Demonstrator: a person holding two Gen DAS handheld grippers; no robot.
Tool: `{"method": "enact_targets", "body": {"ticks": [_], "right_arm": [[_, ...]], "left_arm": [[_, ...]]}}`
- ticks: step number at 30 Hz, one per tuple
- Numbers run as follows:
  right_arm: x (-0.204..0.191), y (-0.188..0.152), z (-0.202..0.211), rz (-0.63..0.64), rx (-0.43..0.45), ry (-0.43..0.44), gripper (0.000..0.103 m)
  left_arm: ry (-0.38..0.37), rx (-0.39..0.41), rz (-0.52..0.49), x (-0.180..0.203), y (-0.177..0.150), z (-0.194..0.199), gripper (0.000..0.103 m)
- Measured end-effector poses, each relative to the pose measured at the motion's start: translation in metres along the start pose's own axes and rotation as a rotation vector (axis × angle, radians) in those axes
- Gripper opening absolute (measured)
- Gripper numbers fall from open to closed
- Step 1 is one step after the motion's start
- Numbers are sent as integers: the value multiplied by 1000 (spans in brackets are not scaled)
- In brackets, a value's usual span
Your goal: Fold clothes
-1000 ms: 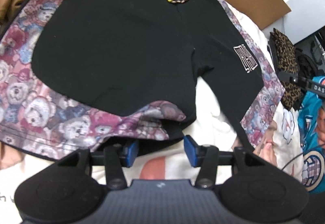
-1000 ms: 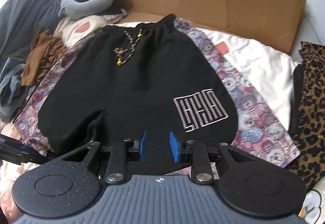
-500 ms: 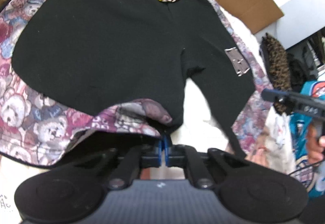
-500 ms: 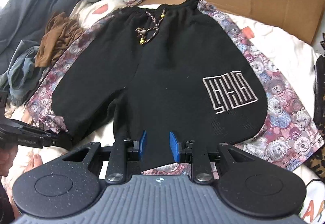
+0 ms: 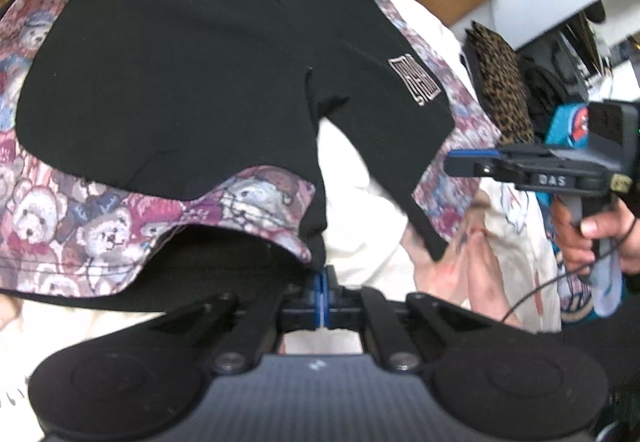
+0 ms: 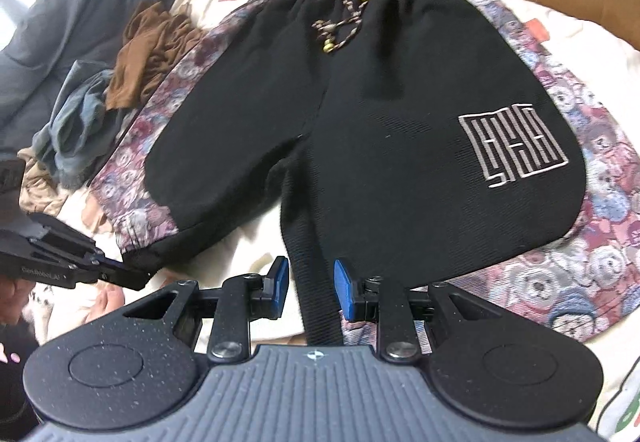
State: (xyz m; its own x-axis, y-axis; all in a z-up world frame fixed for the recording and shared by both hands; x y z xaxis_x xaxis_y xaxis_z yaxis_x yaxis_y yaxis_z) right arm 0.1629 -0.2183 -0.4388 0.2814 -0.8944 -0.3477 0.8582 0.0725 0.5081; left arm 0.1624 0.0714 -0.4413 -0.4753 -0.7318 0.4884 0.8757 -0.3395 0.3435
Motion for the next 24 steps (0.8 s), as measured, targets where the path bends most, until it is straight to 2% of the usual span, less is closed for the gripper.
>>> {"method": "enact_targets", "body": {"ticks": [4,13,19,24], "right_arm": [[-6,-3,-4,0,-24,28,32],[-18,-12,-15,8,-77,88,32],[-12,-19,-36,-1,-100,54,33],[-21,-11,-56,-112,-96,186,33]], "left_arm": [[-7,-35,-48,0,-9,4,0],[10,-38,-2,-16,-21,16,0],[27,-40,8,-20,-19,6,0],[17,-32,31,-24,-16,9,0]]}}
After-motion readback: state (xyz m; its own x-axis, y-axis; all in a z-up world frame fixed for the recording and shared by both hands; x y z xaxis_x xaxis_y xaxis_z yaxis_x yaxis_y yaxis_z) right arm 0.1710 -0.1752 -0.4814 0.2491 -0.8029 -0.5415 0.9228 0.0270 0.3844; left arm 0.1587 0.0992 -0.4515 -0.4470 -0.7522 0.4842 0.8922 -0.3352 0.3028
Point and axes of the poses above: each gripper's, at about its wrist camera, not at the fingertips, and z roughly against the way its jaws point, x to its right, y to its top, the point moved 6 cm from there along -z, roughly the way its jaws point, and after that the axes turned 5 degrees about x, right-handed, at the moved point
